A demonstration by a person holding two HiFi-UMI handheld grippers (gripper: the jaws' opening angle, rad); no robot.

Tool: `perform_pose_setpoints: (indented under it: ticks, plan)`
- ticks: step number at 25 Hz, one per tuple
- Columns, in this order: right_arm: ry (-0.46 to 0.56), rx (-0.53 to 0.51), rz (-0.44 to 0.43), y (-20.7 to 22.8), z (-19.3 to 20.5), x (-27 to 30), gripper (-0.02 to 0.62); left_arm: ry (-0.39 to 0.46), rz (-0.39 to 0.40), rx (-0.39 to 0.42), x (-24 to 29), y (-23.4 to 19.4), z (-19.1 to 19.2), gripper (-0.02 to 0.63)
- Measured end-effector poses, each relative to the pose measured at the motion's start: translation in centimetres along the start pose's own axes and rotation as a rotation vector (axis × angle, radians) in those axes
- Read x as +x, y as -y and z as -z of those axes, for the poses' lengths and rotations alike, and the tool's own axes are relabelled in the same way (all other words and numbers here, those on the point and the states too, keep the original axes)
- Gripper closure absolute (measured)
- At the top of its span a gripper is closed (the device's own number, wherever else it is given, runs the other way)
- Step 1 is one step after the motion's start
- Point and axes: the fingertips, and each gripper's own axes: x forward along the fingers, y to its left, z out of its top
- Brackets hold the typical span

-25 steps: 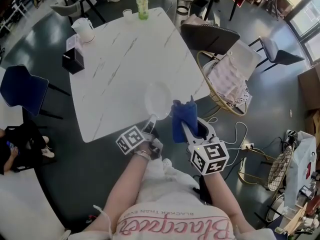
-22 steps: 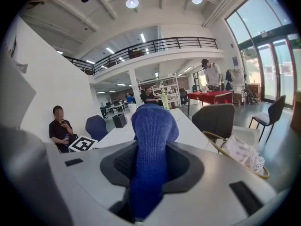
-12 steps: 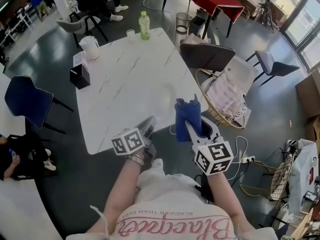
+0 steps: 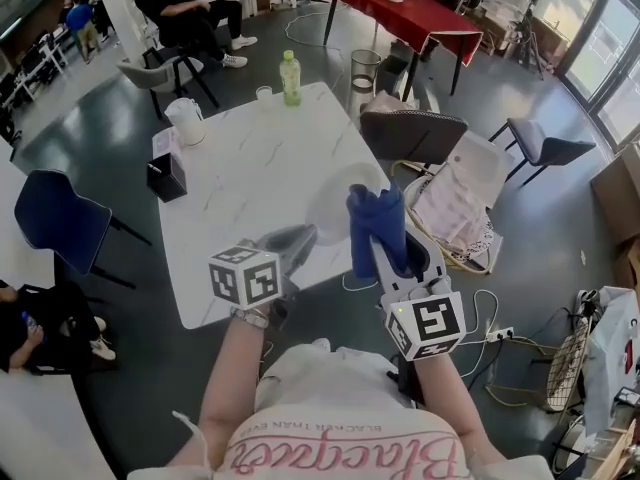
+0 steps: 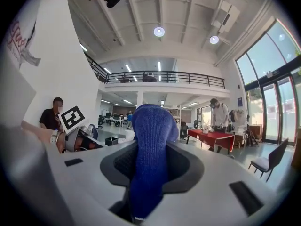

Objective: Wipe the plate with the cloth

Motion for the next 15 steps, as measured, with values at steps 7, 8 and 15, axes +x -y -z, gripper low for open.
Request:
perform_pose_setpoints:
  ticks: [7,8,15]
  plan:
    - [0.052,-0.101,-0.035,-0.5,-2.2,0.3,0.479,-0.047,0.044,0.06,-0.1,3.0,-0.5,0.594]
    - [0.054,-0.133,-0.059,-1.1,-2.6,0.5,0.479,-0.045,0.046,0.054,-0.1,3.2,-0.6,0.594]
    - [-0.012,-0.411,-0.219,-5.5,-2.9,3.4,0.479,-0.024,0.064,0.062,-0.7,4.9,-1.9,0.594]
